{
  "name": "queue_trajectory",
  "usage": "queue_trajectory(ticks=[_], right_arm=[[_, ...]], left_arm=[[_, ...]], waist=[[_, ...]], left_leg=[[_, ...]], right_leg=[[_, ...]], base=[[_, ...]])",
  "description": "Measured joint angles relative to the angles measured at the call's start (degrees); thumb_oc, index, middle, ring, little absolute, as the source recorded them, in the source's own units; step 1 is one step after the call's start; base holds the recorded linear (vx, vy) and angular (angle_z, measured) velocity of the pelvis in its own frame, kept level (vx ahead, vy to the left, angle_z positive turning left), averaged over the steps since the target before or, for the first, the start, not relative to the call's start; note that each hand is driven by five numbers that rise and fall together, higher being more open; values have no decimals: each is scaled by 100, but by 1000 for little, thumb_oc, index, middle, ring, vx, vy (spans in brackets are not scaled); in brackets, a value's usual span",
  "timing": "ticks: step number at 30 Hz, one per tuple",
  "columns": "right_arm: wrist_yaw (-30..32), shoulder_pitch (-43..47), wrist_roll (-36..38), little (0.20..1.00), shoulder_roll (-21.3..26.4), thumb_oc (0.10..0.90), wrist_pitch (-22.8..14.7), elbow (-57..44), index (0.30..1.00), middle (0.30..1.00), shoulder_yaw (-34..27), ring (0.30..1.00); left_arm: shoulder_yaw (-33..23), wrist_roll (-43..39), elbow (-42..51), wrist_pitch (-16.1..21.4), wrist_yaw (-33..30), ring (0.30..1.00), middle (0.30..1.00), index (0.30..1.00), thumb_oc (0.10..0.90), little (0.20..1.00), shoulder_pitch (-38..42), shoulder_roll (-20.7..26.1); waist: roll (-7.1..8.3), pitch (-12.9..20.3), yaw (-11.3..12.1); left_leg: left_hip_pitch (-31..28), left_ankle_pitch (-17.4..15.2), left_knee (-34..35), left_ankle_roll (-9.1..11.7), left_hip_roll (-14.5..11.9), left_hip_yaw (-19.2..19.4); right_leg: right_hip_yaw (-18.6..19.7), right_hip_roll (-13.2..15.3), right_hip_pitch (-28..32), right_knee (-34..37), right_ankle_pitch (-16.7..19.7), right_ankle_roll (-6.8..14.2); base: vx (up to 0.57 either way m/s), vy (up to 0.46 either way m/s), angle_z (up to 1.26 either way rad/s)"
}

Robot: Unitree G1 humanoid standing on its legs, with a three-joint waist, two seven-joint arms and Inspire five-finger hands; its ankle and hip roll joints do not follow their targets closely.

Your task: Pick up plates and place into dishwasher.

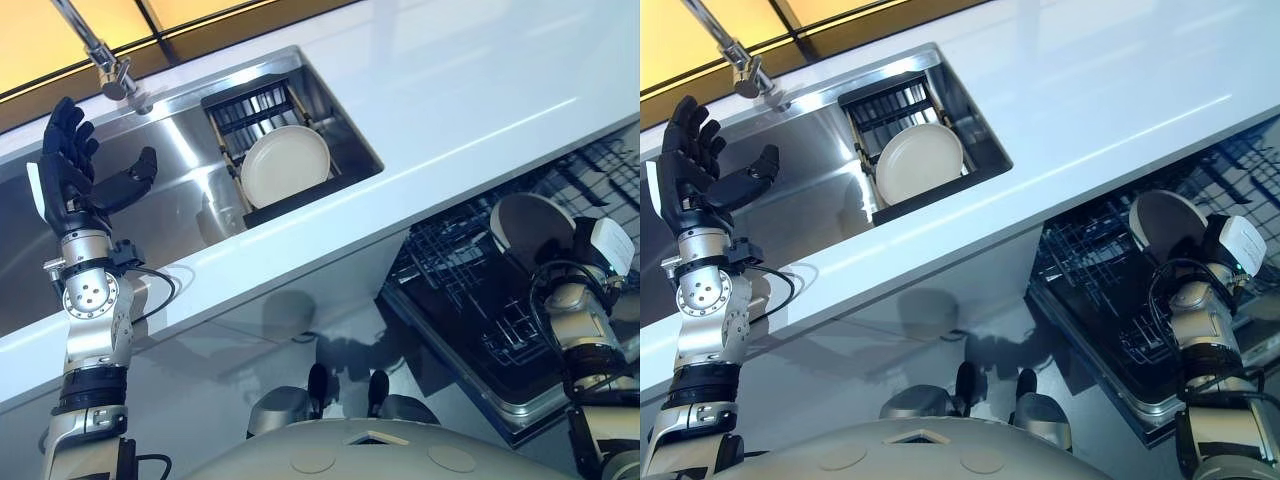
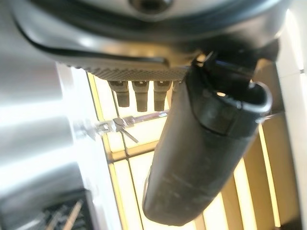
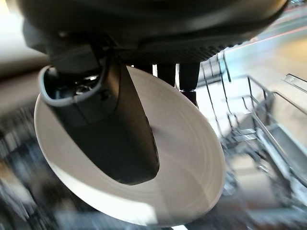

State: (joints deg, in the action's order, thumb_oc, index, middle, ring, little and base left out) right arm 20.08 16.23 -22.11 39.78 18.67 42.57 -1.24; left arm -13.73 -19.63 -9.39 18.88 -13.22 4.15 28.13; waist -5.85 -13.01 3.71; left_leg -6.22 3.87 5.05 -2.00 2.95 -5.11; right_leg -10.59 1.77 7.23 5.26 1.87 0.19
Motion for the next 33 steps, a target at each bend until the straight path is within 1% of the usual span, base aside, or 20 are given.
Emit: queue_trajectory(ticks=[3, 5, 10, 11, 12, 17, 19, 22, 27, 30, 33], right_arm=[[-99, 366, -41, 200, 93, 100, 363, 241, 300, 300, 16, 300], [-213, 707, -172, 200, 203, 100, 578, 485, 300, 300, 213, 300], [-420, 1270, -234, 200, 248, 100, 716, 1090, 300, 300, 218, 300], [-443, 1330, -234, 527, 256, 427, 728, 1168, 580, 580, 218, 580], [-444, 1337, -237, 900, 260, 800, 726, 1181, 900, 900, 227, 900], [-424, 1274, -128, 900, 259, 800, 623, 1026, 900, 900, 275, 900], [-393, 974, 178, 900, 227, 800, 554, 417, 900, 900, 198, 900], [-252, 467, 424, 900, 60, 800, 159, -468, 900, 900, 69, 900], [-44, -62, 683, 900, -309, 800, -596, -1366, 900, 900, -451, 900], [-2, -369, 816, 900, -350, 800, -857, -1661, 900, 900, -685, 900], [93, -565, 963, 900, -386, 800, -932, -1801, 900, 900, -947, 900]], left_arm=[[32, -21, 0, -3, -1, 900, 900, 900, 800, 900, 1, 149], [52, -52, 0, -5, 9, 900, 900, 900, 800, 900, 17, 292], [52, -122, 1, -7, 64, 900, 900, 900, 800, 900, 61, 436], [56, -146, 1, -8, 100, 900, 900, 900, 800, 900, 71, 436], [58, -166, 5, -7, 132, 900, 900, 900, 800, 900, 77, 436], [58, -291, 5, -27, 237, 900, 900, 900, 800, 900, 75, 436], [57, -291, 5, -31, 315, 900, 900, 900, 800, 900, 54, 431], [55, -282, 6, -32, 478, 900, 900, 900, 800, 900, 34, 420], [45, -277, 61, -28, 569, 900, 900, 900, 800, 900, -26, 387], [41, -273, 232, -24, 604, 900, 900, 900, 800, 900, -182, 333], [29, -272, 269, -24, 637, 900, 900, 900, 800, 900, -191, 223]], waist=[[-2, -107, 110], [15, -182, 128], [32, -196, 170], [34, -198, 182], [38, -200, 213], [72, -222, 258], [77, -226, 243], [86, -238, 183], [128, -265, 131], [133, -266, 77], [136, -265, 28]], left_leg=[[10, 7, 0, 5, 1, -18], [41, 21, 0, 10, 9, -81], [193, 79, 0, 12, 22, -176], [191, 80, 0, 12, 22, -188], [191, 79, 0, 12, 22, -192], [164, 85, 0, 4, 30, -205], [147, 87, 0, 1, 31, -190], [78, 84, 0, -1, 29, -155], [19, 50, 3, -3, 10, 16], [-15, 17, 3, -17, 11, 80], [-46, -4, 2, -28, 7, 152]], right_leg=[[-5, -2, -2, 0, -1, 1], [-8, 2, -13, 0, -2, 2], [-49, 9, -118, -1, 0, 2], [-65, 9, -110, -1, 0, 3], [-70, 9, -108, 0, 0, 3], [-77, 15, -77, -1, 0, 3], [-69, 16, -71, -1, 0, 3], [-23, 12, -22, -2, 1, 3], [180, -5, -18, -1, 3, 4], [236, -1, -10, -1, 5, 6], [305, -4, -13, -1, 8, 7]], base=[[-50, 7, 5], [-70, 17, 10], [-34, 23, 13], [16, 25, 8], [26, 25, 5], [43, 29, 2], [14, 35, -3], [-21, 35, -6], [-40, 31, -15], [-41, 16, -13], [-43, 18, -13]])
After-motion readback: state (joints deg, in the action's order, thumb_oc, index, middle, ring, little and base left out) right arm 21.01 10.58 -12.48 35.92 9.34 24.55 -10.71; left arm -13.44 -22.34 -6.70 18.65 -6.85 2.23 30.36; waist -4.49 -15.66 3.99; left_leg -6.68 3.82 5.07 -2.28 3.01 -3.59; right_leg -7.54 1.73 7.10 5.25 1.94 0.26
